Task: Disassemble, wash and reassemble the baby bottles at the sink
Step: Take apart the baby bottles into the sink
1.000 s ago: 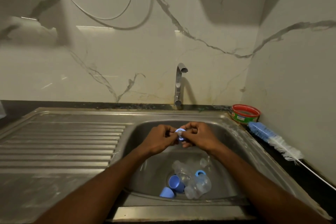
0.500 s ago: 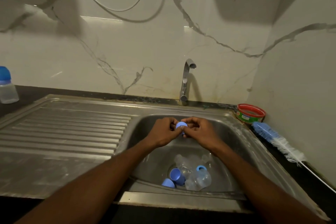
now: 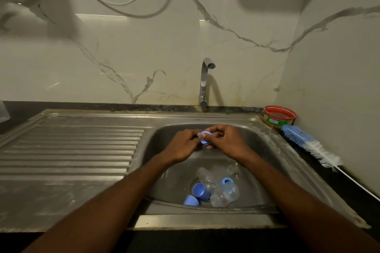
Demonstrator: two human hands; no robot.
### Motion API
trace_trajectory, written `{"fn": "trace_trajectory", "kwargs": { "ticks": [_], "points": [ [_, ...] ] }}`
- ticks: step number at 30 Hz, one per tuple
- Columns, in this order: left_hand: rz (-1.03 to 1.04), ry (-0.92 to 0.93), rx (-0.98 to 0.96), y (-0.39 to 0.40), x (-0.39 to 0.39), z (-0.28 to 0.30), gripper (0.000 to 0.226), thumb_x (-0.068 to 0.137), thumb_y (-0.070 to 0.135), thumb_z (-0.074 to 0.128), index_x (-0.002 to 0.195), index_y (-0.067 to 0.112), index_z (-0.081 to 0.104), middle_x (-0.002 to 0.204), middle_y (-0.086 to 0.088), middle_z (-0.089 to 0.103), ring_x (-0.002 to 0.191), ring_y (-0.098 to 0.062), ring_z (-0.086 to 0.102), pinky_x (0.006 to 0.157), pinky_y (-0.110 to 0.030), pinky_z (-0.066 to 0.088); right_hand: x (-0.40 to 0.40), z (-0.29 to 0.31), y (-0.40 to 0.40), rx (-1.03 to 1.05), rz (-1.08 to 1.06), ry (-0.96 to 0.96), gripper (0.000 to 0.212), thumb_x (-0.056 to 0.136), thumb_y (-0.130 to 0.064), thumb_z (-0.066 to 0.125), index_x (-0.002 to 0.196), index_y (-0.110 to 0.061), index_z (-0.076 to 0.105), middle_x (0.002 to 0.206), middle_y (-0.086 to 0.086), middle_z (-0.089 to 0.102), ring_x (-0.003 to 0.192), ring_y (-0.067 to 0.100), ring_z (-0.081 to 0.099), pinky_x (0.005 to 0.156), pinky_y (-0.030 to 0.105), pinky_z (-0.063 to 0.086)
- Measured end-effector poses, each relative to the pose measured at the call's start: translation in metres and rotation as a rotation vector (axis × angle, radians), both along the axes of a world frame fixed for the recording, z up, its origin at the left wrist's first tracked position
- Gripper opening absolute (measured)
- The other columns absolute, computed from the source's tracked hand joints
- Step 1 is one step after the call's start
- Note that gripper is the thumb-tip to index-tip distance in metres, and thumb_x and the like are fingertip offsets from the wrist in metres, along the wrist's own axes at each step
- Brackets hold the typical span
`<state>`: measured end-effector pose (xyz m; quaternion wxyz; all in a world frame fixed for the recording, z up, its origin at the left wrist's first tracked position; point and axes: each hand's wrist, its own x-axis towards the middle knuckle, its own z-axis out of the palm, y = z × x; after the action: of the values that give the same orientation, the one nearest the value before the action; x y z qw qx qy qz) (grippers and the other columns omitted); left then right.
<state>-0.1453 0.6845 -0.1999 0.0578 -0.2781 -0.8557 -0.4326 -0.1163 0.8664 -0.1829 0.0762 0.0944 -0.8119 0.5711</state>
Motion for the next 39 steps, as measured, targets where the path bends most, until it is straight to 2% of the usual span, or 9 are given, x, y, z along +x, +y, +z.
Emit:
{"fn": "trace_trajectory", "kwargs": {
  "ticks": [3, 5, 8, 13, 18, 23, 27, 35, 39],
  "points": [
    [0.007, -0.003, 0.011, 0.002, -0.001, 0.000, 0.024, 0.105, 0.029, 0.052, 0.122, 0.022, 0.069, 0.085, 0.019, 0.066, 0.079, 0.011, 0.065, 0.070, -0.005, 0.047, 0.001, 0.003, 0.000, -0.040, 0.011, -0.019, 0.037, 0.083, -0.031, 0.082, 0.109, -0.008, 0.071, 0.088, 0.007, 0.078, 0.082, 0.022, 0.077, 0.083, 0.038, 0.062],
    [0.010, 0.014, -0.018, 0.002, 0.000, 0.001, 0.028, 0.105, 0.033, 0.052, 0.118, 0.017, 0.070, 0.079, 0.018, 0.065, 0.074, 0.012, 0.063, 0.067, -0.004, 0.045, 0.000, 0.003, 0.001, -0.041, 0.033, -0.033, 0.037, 0.084, -0.031, 0.081, 0.112, -0.009, 0.071, 0.091, 0.007, 0.078, 0.084, 0.023, 0.076, 0.085, 0.038, 0.062],
    [0.028, 0.039, -0.027, -0.001, 0.001, 0.002, 0.025, 0.105, 0.035, 0.052, 0.121, 0.024, 0.068, 0.079, 0.020, 0.063, 0.074, 0.015, 0.061, 0.067, -0.004, 0.044, -0.003, -0.001, -0.001, -0.050, 0.053, -0.039, 0.037, 0.088, -0.030, 0.078, 0.118, -0.010, 0.069, 0.097, 0.007, 0.078, 0.090, 0.023, 0.076, 0.088, 0.039, 0.061],
    [0.040, 0.044, -0.024, -0.004, -0.004, 0.001, 0.033, 0.101, 0.042, 0.058, 0.124, 0.021, 0.068, 0.098, 0.007, 0.074, 0.086, -0.001, 0.069, 0.081, -0.021, 0.057, -0.006, -0.002, -0.003, -0.030, 0.004, -0.015, 0.028, 0.087, -0.018, 0.079, 0.113, -0.012, 0.071, 0.092, 0.005, 0.078, 0.082, 0.020, 0.076, 0.080, 0.030, 0.061],
    [0.063, 0.061, 0.013, -0.002, -0.004, -0.001, 0.022, 0.098, 0.034, 0.065, 0.113, 0.019, 0.068, 0.089, 0.012, 0.069, 0.080, 0.002, 0.066, 0.073, -0.011, 0.051, -0.008, -0.005, -0.009, 0.066, -0.091, 0.058, 0.025, 0.085, -0.016, 0.080, 0.109, -0.013, 0.071, 0.091, 0.002, 0.076, 0.080, 0.017, 0.075, 0.077, 0.038, 0.063],
    [0.010, -0.017, 0.052, -0.001, -0.003, 0.000, 0.021, 0.099, 0.031, 0.062, 0.113, 0.018, 0.070, 0.090, 0.007, 0.073, 0.081, -0.002, 0.070, 0.076, -0.018, 0.056, -0.012, -0.005, -0.001, 0.132, -0.111, 0.086, 0.020, 0.090, -0.022, 0.076, 0.107, -0.012, 0.072, 0.085, 0.004, 0.077, 0.069, 0.019, 0.075, 0.078, 0.044, 0.063],
    [0.008, -0.033, 0.088, 0.000, -0.001, 0.001, 0.021, 0.106, 0.025, 0.050, 0.109, 0.017, 0.069, 0.089, 0.003, 0.072, 0.082, -0.003, 0.069, 0.074, -0.015, 0.055, -0.010, -0.005, 0.000, 0.166, -0.097, 0.090, 0.021, 0.090, -0.022, 0.076, 0.110, -0.014, 0.070, 0.090, 0.003, 0.076, 0.070, 0.015, 0.075, 0.077, 0.039, 0.063],
    [0.100, 0.111, -0.001, -0.008, -0.005, -0.001, 0.020, 0.094, 0.036, 0.070, 0.106, 0.019, 0.070, 0.080, 0.011, 0.071, 0.074, 0.002, 0.068, 0.069, -0.009, 0.051, -0.001, -0.004, -0.007, 0.266, -0.013, 0.191, 0.036, 0.089, -0.017, 0.077, 0.124, -0.015, 0.068, 0.107, -0.003, 0.073, 0.094, 0.005, 0.070, 0.086, 0.022, 0.058],
    [0.100, 0.130, 0.010, -0.007, -0.003, 0.000, 0.023, 0.099, 0.033, 0.064, 0.109, 0.013, 0.069, 0.083, 0.004, 0.073, 0.075, 0.000, 0.070, 0.068, -0.009, 0.052, 0.001, -0.004, -0.006, 0.212, 0.010, 0.176, 0.038, 0.094, -0.018, 0.071, 0.131, -0.013, 0.065, 0.107, -0.001, 0.074, 0.087, 0.003, 0.073, 0.084, 0.022, 0.059]
  ]
}}
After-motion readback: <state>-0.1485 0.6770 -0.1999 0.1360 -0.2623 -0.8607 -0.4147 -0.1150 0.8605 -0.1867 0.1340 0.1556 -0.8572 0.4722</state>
